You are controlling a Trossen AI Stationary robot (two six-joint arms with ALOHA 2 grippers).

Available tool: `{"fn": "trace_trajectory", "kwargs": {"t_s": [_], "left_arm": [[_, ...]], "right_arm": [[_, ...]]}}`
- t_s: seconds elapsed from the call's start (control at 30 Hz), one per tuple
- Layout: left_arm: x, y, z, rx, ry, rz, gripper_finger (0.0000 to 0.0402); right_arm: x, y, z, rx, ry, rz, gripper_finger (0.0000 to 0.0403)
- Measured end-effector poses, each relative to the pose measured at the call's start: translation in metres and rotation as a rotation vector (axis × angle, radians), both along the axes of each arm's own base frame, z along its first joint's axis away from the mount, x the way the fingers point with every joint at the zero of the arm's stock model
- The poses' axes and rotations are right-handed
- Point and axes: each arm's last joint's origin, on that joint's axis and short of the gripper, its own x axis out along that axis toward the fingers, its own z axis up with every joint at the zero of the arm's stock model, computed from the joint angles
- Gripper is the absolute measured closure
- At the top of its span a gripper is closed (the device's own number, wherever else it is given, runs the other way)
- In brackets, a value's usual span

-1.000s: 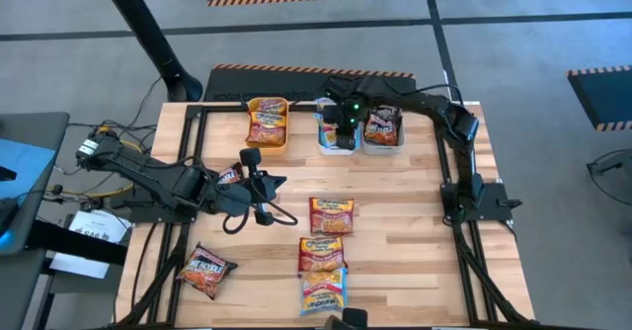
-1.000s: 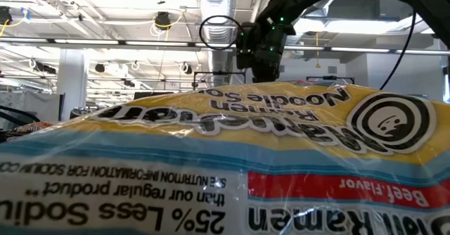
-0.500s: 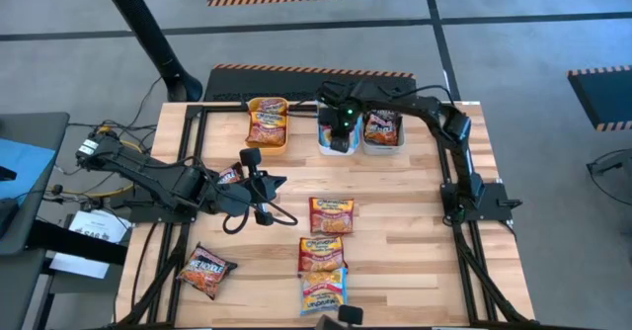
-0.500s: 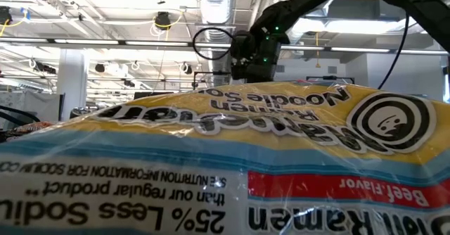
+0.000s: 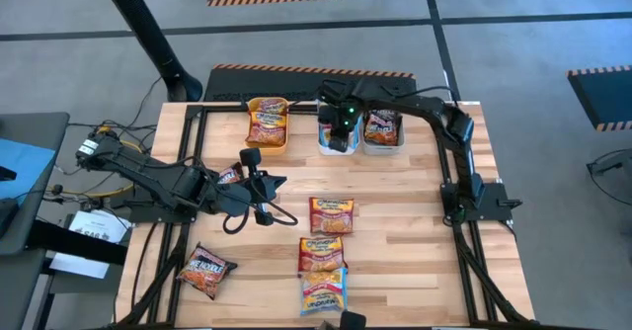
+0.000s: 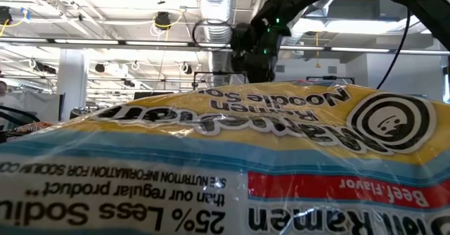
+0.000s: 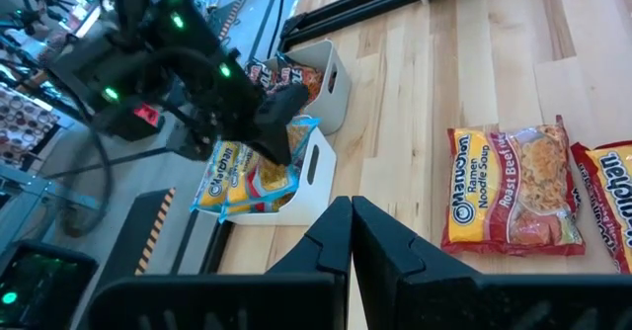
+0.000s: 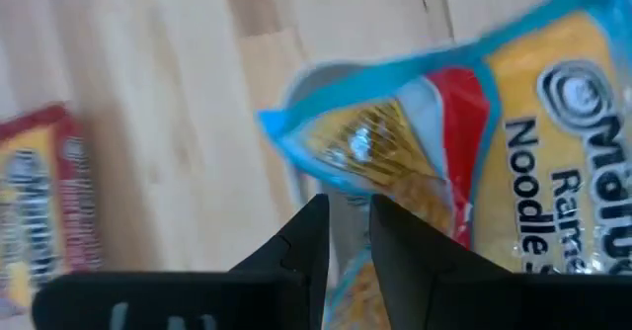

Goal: Sort Maruchan noodles
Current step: Put the blue noodle pack into the white bin

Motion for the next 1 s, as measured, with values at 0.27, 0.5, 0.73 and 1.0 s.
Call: {"fn": "trace_trajectory", "kwargs": {"t_s": [0.27,0.5,0.73,1.0], "left_arm": [[0.000,0.000,0.000,-0.010,-0.005,0.005,0.0401],[0.000,0.000,0.000,-0.010,-0.003,0.006,0.0401],[0.003,0.013,0.000,-0.030,-0.016,0.068,0.0401],[0.008,0.039,0.000,0.000,0.002,0.153,0.0401]], "right_arm": [[-0.004,-0.005,0.037,-0.036,-0.060,-0.003,0.0300],[-0.013,-0.031,0.052,-0.106,-0.114,-0.052,0.0300],[-0.031,-0.059,0.053,-0.118,-0.117,-0.122,0.0300],[-0.042,-0.082,0.056,-0.191,-0.167,-0.120,0.0300]]}}
